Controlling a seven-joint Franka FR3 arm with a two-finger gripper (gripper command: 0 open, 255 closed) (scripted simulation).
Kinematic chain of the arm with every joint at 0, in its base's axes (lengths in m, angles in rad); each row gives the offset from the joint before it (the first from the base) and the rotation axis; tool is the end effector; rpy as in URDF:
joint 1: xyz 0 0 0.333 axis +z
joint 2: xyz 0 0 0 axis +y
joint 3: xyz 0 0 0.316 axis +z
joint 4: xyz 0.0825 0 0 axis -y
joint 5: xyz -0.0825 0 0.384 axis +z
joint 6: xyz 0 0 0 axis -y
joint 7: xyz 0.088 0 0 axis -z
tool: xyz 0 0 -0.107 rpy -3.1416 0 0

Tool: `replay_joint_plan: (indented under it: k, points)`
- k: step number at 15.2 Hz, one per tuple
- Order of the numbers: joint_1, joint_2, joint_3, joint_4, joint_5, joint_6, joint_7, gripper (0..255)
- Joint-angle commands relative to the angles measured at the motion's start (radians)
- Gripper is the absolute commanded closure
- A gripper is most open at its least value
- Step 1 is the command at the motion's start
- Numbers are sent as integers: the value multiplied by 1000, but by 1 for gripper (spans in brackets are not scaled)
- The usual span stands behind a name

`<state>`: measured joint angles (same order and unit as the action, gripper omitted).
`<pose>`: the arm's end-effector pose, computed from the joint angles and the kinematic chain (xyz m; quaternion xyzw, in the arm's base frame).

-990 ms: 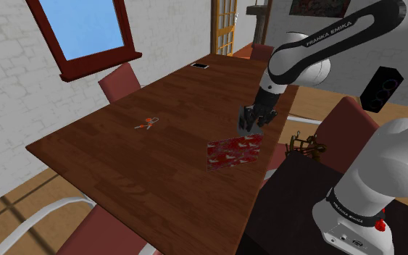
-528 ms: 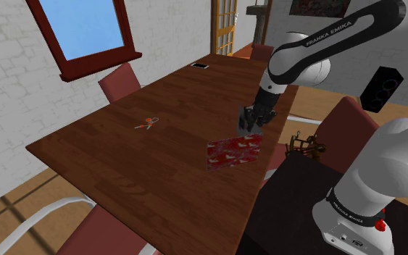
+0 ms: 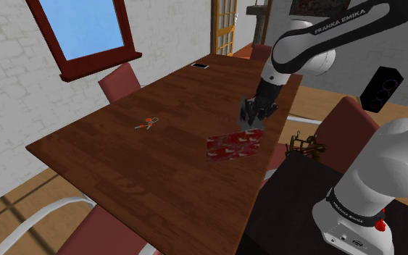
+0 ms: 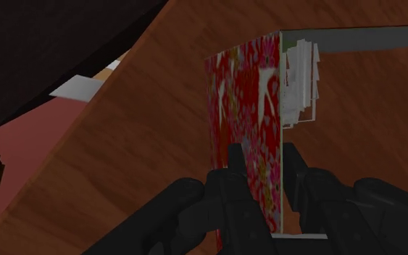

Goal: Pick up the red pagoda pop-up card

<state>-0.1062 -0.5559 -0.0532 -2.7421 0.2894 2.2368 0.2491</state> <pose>0.3555 -0.0472 0.3892 -0.9506 0.2813 -0.0172 0.1304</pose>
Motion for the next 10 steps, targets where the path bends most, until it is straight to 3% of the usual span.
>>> replay_joint_plan:
  k: [1,10]
  points:
    - [-4,-17,1,16,-8,-33,9,255]
    - [-13,-63,3,83,-28,-143,40,255]
